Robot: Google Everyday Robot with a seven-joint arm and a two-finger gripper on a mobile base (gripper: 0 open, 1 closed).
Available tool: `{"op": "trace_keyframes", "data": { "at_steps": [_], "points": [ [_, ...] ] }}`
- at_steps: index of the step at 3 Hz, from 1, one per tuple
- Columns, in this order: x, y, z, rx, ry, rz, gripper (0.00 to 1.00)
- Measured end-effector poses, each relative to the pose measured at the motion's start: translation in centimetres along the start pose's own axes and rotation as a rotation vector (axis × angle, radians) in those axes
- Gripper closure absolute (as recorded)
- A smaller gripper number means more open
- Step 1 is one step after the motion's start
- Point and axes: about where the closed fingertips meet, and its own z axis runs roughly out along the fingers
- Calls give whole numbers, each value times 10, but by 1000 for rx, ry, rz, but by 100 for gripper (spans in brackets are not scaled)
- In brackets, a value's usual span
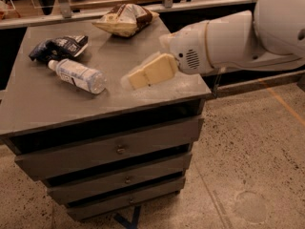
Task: Pick blue plastic bottle
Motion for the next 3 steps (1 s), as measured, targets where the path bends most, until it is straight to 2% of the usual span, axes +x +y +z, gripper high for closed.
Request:
{"op": "trace_keyframes", "data": {
  "at_steps": [1, 3],
  "points": [
    [1, 12, 29, 12, -33, 7, 0],
    [7, 9, 77, 103, -73, -30, 0]
  ]
}}
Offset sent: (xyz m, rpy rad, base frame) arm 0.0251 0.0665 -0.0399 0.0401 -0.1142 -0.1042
